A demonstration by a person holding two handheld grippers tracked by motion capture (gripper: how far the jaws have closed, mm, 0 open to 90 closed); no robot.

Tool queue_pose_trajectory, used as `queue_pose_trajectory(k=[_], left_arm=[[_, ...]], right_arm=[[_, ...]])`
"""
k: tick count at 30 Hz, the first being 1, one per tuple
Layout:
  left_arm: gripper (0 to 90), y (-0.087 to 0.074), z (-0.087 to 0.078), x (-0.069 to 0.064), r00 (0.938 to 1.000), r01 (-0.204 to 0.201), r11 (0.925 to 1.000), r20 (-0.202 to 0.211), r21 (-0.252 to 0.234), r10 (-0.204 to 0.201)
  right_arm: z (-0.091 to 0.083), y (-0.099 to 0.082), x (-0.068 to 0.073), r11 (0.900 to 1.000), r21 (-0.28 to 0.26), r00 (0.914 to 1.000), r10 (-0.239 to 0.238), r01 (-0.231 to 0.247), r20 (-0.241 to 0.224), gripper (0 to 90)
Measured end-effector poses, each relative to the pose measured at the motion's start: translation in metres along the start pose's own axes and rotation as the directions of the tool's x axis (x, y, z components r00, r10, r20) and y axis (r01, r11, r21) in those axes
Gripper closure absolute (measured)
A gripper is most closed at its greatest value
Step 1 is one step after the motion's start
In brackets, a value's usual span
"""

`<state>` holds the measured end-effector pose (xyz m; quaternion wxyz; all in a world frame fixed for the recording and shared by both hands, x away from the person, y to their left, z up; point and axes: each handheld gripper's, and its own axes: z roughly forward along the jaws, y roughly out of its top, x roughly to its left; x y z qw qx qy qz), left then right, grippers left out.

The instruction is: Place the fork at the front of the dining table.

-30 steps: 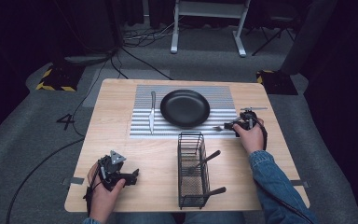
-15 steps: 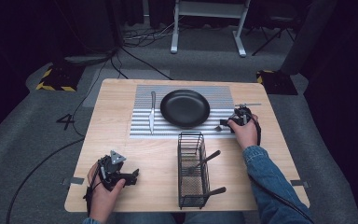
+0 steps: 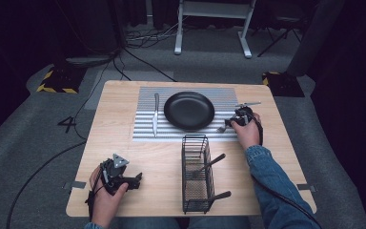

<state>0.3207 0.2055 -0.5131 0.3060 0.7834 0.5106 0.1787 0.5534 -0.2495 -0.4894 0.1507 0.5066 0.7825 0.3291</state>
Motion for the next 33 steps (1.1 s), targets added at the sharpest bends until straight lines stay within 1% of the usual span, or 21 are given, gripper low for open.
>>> queue_pose_trajectory(k=[4, 7, 9, 13, 17, 21, 23, 24, 26, 27, 29, 30, 31, 33], left_arm=[[0.1, 0.000, 0.000, 0.000, 1.0000, -0.001, 1.0000, 0.002, 0.000, 0.001], [0.1, 0.000, 0.000, 0.000, 1.0000, -0.002, 1.0000, 0.003, 0.000, 0.002], [0.1, 0.000, 0.000, 0.000, 1.0000, -0.002, 1.0000, 0.003, 0.000, 0.002], [0.1, 0.000, 0.000, 0.000, 1.0000, -0.002, 1.0000, 0.003, 0.000, 0.002], [0.1, 0.000, 0.000, 0.000, 1.0000, -0.002, 1.0000, 0.003, 0.000, 0.002], [0.2, 0.000, 0.000, 0.000, 1.0000, -0.002, 1.0000, 0.004, 0.000, 0.002], [0.1, 0.000, 0.000, 0.000, 1.0000, -0.004, 1.0000, 0.004, 0.000, 0.004], [0.1, 0.000, 0.000, 0.000, 1.0000, -0.003, 1.0000, 0.004, 0.000, 0.003], [0.1, 0.000, 0.000, 0.000, 1.0000, -0.004, 1.0000, 0.004, 0.000, 0.004], [0.1, 0.000, 0.000, 0.000, 1.0000, -0.004, 1.0000, 0.004, 0.000, 0.004], [0.1, 0.000, 0.000, 0.000, 1.0000, -0.004, 1.0000, 0.004, 0.000, 0.004], [0.1, 0.000, 0.000, 0.000, 1.0000, -0.004, 1.0000, 0.004, 0.000, 0.004], [0.1, 0.000, 0.000, 0.000, 1.0000, -0.004, 1.0000, 0.004, 0.000, 0.004], [0.1, 0.000, 0.000, 0.000, 1.0000, -0.004, 1.0000, 0.004, 0.000, 0.004]], right_arm=[[0.003, 0.004, -0.002, 1.0000, 0.001, 1.0000, -0.003, 0.003, -0.006, 66.6], [0.006, 0.005, -0.003, 1.0000, 0.001, 1.0000, 0.002, -0.002, -0.005, 65.6], [0.008, 0.007, -0.003, 1.0000, 0.002, 1.0000, 0.007, -0.007, -0.006, 67.1], [0.012, 0.011, -0.004, 1.0000, 0.007, 1.0000, -0.006, 0.006, -0.002, 68.6], [0.013, 0.015, -0.005, 0.9994, 0.012, 0.9994, -0.033, 0.033, 0.007, 69.3], [0.013, 0.015, -0.004, 0.9989, 0.007, 0.9988, -0.047, 0.047, 0.011, 70.7], [0.013, 0.014, -0.002, 0.9987, 0.006, 0.9986, -0.051, 0.050, 0.018, 69.2], [0.013, 0.013, -0.001, 0.9989, 0.012, 0.9988, -0.046, 0.046, 0.017, 67.1], [0.013, 0.011, 0.001, 0.9990, 0.002, 0.9989, -0.045, 0.045, 0.014, 62.3], [0.013, 0.011, 0.002, 0.9990, 0.000, 0.9989, -0.044, 0.044, 0.014, 61.3], [0.014, 0.010, 0.005, 0.9980, 0.002, 0.9975, -0.063, 0.063, 0.032, 61.8], [0.014, 0.010, 0.007, 0.9962, 0.008, 0.9951, -0.087, 0.087, 0.047, 63.6], [0.014, 0.011, 0.008, 0.9951, 0.011, 0.9940, -0.099, 0.099, 0.046, 66.8], [0.015, 0.012, 0.009, 0.9942, 0.014, 0.9934, -0.107, 0.106, 0.043, 67.9]])
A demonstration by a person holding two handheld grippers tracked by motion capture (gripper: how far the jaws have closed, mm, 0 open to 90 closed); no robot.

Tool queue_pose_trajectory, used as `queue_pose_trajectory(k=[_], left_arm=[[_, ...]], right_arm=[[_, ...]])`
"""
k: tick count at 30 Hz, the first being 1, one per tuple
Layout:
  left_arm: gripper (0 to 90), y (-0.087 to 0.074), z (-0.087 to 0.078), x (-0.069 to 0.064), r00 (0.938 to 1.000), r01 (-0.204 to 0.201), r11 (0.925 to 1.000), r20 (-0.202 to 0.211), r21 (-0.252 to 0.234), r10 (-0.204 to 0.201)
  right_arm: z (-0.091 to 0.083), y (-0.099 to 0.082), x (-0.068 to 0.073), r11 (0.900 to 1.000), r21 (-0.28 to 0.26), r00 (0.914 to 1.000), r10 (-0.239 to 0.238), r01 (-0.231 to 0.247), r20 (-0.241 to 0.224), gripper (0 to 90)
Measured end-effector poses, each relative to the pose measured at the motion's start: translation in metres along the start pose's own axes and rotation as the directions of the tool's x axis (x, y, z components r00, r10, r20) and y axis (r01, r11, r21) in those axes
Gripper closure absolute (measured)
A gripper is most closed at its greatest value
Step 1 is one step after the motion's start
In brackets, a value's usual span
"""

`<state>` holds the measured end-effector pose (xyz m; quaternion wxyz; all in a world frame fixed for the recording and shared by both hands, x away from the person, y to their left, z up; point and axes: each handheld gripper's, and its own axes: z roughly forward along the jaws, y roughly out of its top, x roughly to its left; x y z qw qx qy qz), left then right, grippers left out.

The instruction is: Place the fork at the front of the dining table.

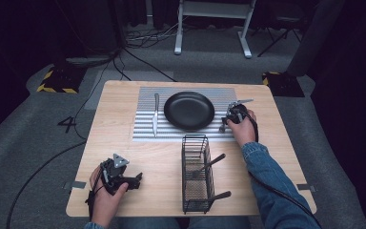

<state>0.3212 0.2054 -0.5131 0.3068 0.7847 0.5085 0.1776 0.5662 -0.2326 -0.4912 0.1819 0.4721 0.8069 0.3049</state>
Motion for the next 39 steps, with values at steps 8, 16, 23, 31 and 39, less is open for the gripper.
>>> queue_pose_trajectory(k=[8, 16, 23, 31, 39], left_arm=[[0.1, 0.000, 0.000, 0.000, 1.0000, 0.000, 1.0000, 0.000, 0.000, 0.000], [0.1, 0.000, 0.000, 0.000, 1.0000, 0.000, 1.0000, 0.000, 0.000, 0.000], [0.1, 0.000, 0.000, 0.000, 1.0000, 0.000, 1.0000, 0.000, 0.000, 0.000], [0.1, 0.000, 0.000, 0.000, 1.0000, 0.000, 1.0000, 0.000, 0.000, 0.000], [0.1, 0.000, 0.000, 0.000, 1.0000, 0.000, 1.0000, 0.000, 0.000, 0.000]], right_arm=[[0.001, 0.000, 0.000, 0.9997, -0.019, 0.9998, -0.018, 0.018, -0.013, 72.4], [-0.005, -0.002, -0.011, 1.0000, 0.002, 0.9998, -0.009, 0.009, -0.018, 78.0], [-0.004, -0.004, -0.020, 0.9999, -0.001, 0.9998, 0.016, -0.016, -0.008, 77.3], [-0.001, 0.000, -0.017, 0.9999, 0.004, 0.9999, 0.010, -0.010, -0.005, 78.3], [-0.008, -0.006, -0.017, 0.9984, -0.021, 0.9985, 0.053, -0.053, -0.017, 64.2]])
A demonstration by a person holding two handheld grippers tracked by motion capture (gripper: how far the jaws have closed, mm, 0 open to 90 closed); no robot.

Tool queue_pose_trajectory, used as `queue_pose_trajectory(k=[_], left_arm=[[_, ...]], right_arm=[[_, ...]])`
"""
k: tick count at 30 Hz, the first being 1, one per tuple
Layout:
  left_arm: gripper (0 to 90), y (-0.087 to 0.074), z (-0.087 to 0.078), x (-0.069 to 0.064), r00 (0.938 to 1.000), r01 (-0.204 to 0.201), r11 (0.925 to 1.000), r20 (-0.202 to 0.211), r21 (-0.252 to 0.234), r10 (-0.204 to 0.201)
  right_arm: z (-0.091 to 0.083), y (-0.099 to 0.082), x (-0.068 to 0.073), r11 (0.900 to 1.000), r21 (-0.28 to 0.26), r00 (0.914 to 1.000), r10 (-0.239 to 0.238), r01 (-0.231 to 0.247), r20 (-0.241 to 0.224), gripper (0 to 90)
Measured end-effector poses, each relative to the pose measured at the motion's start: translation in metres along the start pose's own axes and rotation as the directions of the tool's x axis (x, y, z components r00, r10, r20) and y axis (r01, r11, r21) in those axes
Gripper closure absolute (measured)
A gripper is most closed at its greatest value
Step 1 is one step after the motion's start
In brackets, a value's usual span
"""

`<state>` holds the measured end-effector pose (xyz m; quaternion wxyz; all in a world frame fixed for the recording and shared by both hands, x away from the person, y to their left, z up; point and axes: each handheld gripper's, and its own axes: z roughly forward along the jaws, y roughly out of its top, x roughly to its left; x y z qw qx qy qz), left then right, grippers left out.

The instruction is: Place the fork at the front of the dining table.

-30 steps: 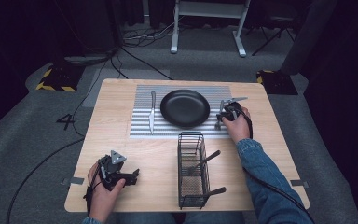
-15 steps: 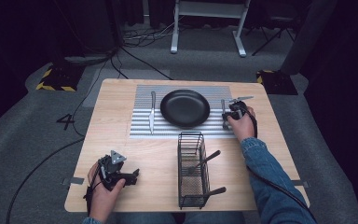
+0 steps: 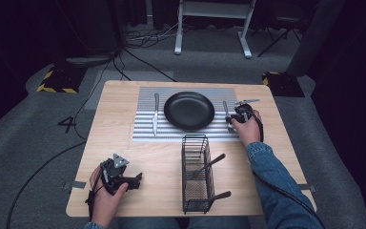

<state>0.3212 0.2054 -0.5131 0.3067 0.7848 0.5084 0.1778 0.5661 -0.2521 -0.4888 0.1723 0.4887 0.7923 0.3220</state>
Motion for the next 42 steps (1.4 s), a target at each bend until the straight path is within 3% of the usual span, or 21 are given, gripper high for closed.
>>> queue_pose_trajectory(k=[3, 12, 19, 34, 42], left_arm=[[0.1, 0.000, 0.000, 0.000, 1.0000, 0.000, 1.0000, 0.000, 0.000, 0.000], [0.1, 0.000, 0.000, 0.000, 1.0000, 0.000, 1.0000, 0.000, 0.000, 0.000], [0.1, 0.000, 0.000, 0.000, 1.0000, 0.002, 1.0000, 0.002, 0.000, -0.002], [0.1, 0.001, 0.001, 0.002, 0.9997, -0.017, 0.9998, 0.018, -0.002, 0.017], [0.2, 0.001, 0.001, 0.003, 0.9993, -0.026, 0.9997, 0.028, 0.000, 0.026]], right_arm=[[-0.007, 0.000, -0.001, 0.9995, -0.026, 0.9999, 0.015, -0.016, -0.006, 60.8], [-0.043, 0.009, 0.004, 0.9936, -0.112, 0.9995, -0.021, 0.018, -0.024, 51.4], [-0.074, 0.005, 0.009, 0.9892, -0.140, 0.9976, -0.051, 0.044, -0.047, 48.1], [-0.146, -0.032, 0.008, 0.9866, -0.153, 0.9948, -0.070, 0.058, -0.075, 43.3], [-0.172, -0.057, 0.005, 0.9886, -0.139, 0.9924, -0.073, 0.059, -0.099, 40.5]])
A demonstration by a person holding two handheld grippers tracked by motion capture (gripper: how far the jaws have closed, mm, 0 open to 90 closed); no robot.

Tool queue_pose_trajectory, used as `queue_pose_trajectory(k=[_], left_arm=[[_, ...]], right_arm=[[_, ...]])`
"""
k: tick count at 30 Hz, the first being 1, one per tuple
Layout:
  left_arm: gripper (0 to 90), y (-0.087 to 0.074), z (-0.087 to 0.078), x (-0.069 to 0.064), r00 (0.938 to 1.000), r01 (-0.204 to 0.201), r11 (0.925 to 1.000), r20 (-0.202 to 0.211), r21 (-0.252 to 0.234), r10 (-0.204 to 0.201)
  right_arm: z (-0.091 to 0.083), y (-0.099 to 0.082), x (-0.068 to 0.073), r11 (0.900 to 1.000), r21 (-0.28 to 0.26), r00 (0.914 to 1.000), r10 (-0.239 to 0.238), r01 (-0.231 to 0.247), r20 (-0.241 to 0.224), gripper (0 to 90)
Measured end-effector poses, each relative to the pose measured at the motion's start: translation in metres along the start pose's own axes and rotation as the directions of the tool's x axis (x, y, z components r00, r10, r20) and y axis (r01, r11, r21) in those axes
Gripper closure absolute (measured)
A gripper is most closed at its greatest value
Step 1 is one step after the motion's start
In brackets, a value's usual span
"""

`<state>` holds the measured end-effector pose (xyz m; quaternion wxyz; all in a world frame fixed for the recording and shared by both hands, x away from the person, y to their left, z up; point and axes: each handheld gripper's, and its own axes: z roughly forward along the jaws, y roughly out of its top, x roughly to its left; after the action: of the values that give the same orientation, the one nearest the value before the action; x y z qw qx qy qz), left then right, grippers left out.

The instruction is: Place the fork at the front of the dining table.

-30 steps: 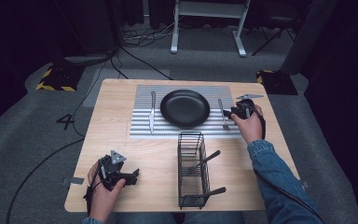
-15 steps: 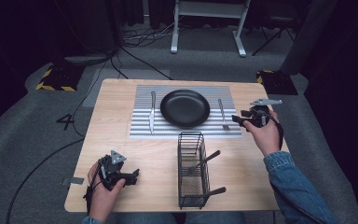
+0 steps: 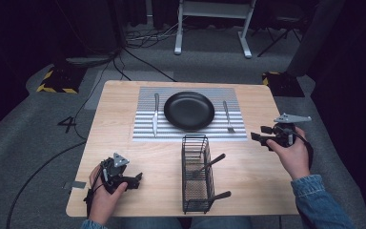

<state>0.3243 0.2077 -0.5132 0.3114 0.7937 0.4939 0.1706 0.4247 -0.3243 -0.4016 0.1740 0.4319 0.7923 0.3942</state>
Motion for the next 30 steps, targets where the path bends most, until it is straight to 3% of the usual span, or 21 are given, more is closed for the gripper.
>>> queue_pose_trajectory(k=[6, 9, 14, 23, 30], left_arm=[[0.2, 0.000, 0.000, 0.000, 1.0000, -0.002, 1.0000, 0.002, -0.002, 0.002], [0.2, 0.000, 0.000, 0.000, 1.0000, -0.004, 1.0000, 0.002, -0.002, 0.004], [0.2, 0.000, 0.000, 0.000, 1.0000, -0.002, 1.0000, 0.001, -0.002, 0.002], [0.2, 0.000, 0.000, 0.000, 1.0000, -0.003, 1.0000, 0.002, 0.000, 0.003], [0.2, 0.000, 0.000, 0.000, 1.0000, -0.003, 1.0000, 0.002, 0.000, 0.003]], right_arm=[[-0.016, -0.020, -0.001, 0.9992, -0.023, 0.9994, 0.033, -0.033, -0.011, 38.8], [-0.020, -0.030, 0.000, 0.9991, -0.030, 0.9993, 0.028, -0.028, -0.026, 38.0], [-0.021, -0.047, 0.003, 1.0000, 0.001, 0.9991, 0.004, -0.004, -0.041, 36.7], [-0.010, -0.084, 0.007, 0.9990, 0.045, 0.9997, 0.003, -0.002, -0.024, 33.0], [0.005, -0.110, 0.011, 0.9955, 0.091, 0.9990, -0.031, 0.028, 0.030, 28.6]])
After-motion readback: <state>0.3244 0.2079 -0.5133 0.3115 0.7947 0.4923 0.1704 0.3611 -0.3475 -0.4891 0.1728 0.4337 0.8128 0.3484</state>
